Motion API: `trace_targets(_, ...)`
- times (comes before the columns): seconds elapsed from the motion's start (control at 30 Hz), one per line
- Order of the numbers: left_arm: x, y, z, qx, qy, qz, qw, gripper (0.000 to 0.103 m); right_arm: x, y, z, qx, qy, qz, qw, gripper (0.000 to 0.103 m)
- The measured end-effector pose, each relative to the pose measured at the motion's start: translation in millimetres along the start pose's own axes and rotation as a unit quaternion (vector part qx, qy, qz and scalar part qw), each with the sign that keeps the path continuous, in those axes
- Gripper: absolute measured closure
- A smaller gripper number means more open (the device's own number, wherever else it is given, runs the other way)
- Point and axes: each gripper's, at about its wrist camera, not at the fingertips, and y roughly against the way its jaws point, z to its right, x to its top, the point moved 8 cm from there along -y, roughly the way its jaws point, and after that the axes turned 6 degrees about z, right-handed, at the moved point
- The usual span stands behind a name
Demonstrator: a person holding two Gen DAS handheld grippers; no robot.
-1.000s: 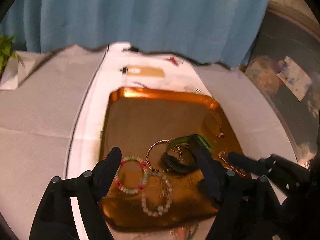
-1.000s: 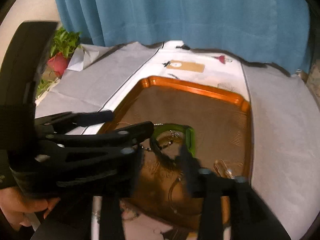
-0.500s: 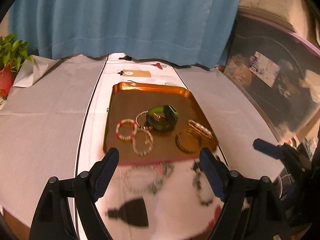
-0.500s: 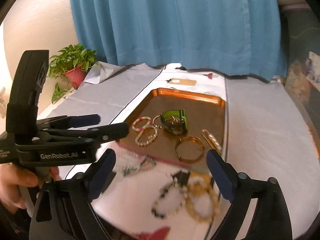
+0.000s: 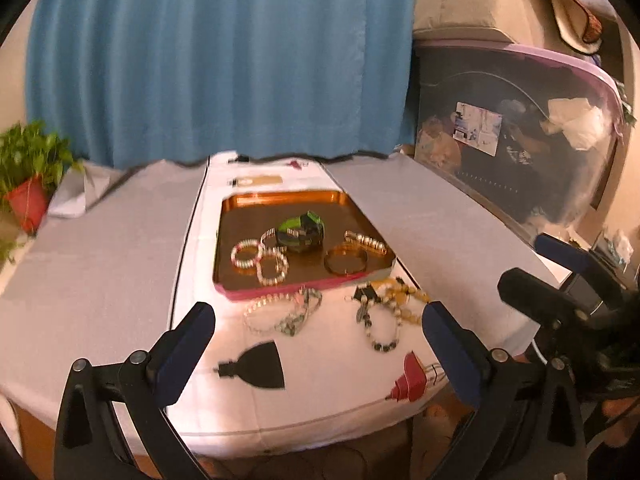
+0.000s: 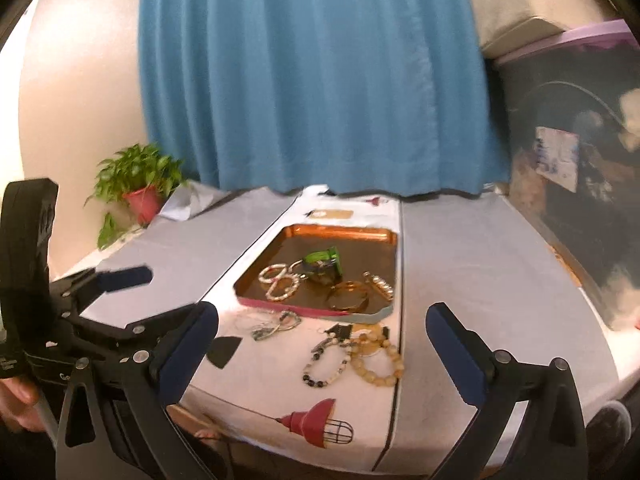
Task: Organize jewelry
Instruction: 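Withdraw both grippers from the tray back toward the jewelry pile, then reach the right gripper to the amber bead bracelet while the left reaches the clear crystal bracelet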
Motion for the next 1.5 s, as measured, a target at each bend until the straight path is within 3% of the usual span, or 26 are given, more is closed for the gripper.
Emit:
trace_targets(0.1,-11,-4,-12,-0.016,0.037,0.004,0.9992,0.000,-18,-7,6,-0.007,0.002,-0.023,1.000,0.001)
trace_targets(0.17,-22,-12,-22,-0.020,0.059,0.000,0.9980,0.000,-32,-13,16,-0.023,0.000,-0.045,0.999,0.009)
trace_targets(0.2,-28,-18,-27,-0.013,0.067,-0.012,0.9976,0.000,-40,-18,20,-0.014,-0.005,-0.061,0.998,0.018)
trace_targets(0.3,-46,-44,-44,0.015,0.069,-0.059,0.9957,0.001,-64,-32,35,0.005,-0.035,-0.093,0.995,0.020)
trace_targets(0.37,-50,-53,-49,0.013,0.063,-0.053,0.9965,0.002,-78,-41,47,-0.006,-0.040,-0.110,0.993,0.021)
trace_targets(0.47,-54,-65,-56,0.000,0.067,-0.050,0.9965,0.006,-96,-57,55,0.010,-0.053,-0.140,0.989,0.035)
trace_targets(0.57,-56,-85,-67,-0.004,0.077,-0.068,0.9947,0.022,-103,-72,63,-0.004,-0.049,-0.150,0.987,0.048)
trace_targets(0.73,-45,-106,-86,0.002,0.076,-0.056,0.9956,0.047,-106,-96,69,-0.005,-0.053,-0.157,0.986,0.070)
trace_targets(0.8,-43,-114,-90,-0.001,0.072,-0.052,0.9960,0.057,-104,-103,68,0.004,-0.063,-0.154,0.986,0.073)
trace_targets(0.9,-42,-121,-88,-0.020,0.072,-0.054,0.9957,0.063,-102,-107,68,0.006,-0.066,-0.150,0.987,0.073)
trace_targets(1.1,-52,-137,-74,-0.013,0.027,-0.082,0.9962,0.069,-103,-120,66,-0.011,-0.048,-0.158,0.986,0.079)
trace_targets(1.27,-54,-137,-78,0.019,0.003,-0.078,0.9967,0.092,-103,-120,59,-0.031,-0.004,-0.150,0.988,0.079)
trace_targets(1.33,-55,-135,-82,0.013,0.013,-0.080,0.9967,0.098,-104,-121,58,-0.040,0.008,-0.146,0.988,0.087)
trace_targets(1.5,-56,-129,-89,0.013,0.037,-0.083,0.9958,0.098,-104,-117,56,-0.031,-0.004,-0.144,0.989,0.090)
